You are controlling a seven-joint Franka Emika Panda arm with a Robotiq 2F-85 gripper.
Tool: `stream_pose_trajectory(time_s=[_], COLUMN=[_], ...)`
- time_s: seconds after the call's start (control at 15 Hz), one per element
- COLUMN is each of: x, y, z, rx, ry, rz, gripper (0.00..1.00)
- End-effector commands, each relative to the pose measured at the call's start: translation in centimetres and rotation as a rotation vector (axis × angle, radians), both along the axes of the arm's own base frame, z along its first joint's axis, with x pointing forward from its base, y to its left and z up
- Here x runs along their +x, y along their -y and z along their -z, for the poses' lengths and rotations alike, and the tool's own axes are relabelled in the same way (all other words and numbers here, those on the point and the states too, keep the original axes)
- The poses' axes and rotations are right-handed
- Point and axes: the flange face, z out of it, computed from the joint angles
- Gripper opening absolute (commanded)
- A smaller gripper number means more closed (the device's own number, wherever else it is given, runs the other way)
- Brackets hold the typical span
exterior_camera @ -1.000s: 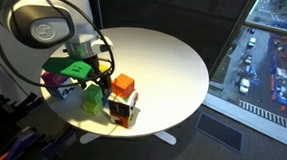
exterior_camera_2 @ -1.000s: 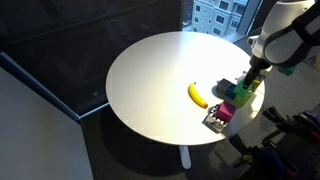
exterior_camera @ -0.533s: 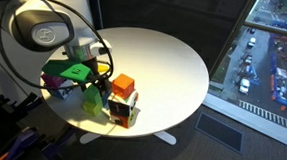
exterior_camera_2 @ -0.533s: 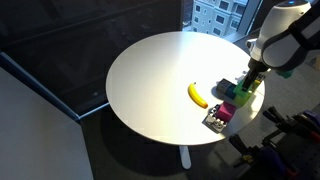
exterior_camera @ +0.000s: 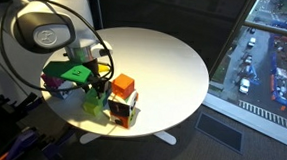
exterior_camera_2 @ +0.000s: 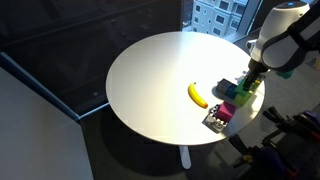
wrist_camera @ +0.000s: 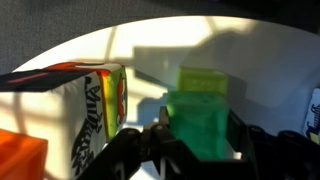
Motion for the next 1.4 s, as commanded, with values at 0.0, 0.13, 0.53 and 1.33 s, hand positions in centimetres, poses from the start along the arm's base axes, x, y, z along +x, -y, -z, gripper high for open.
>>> stream_pose_trajectory(time_s=[0.0, 0.13, 0.53, 1.33], x=[0.7, 1.0, 1.5, 0.9], y=[-0.2, -0.4, -2.3, -6.7], z=[-1.3, -2.2, -5.7, -11.3], rx=[-0.031, -0.042, -0.04, -0.031], ry=[0.01, 0.008, 0.005, -0.037], rz=[0.02, 0.027, 0.005, -0.102], gripper=[0.3, 0.3, 0.3, 0.3])
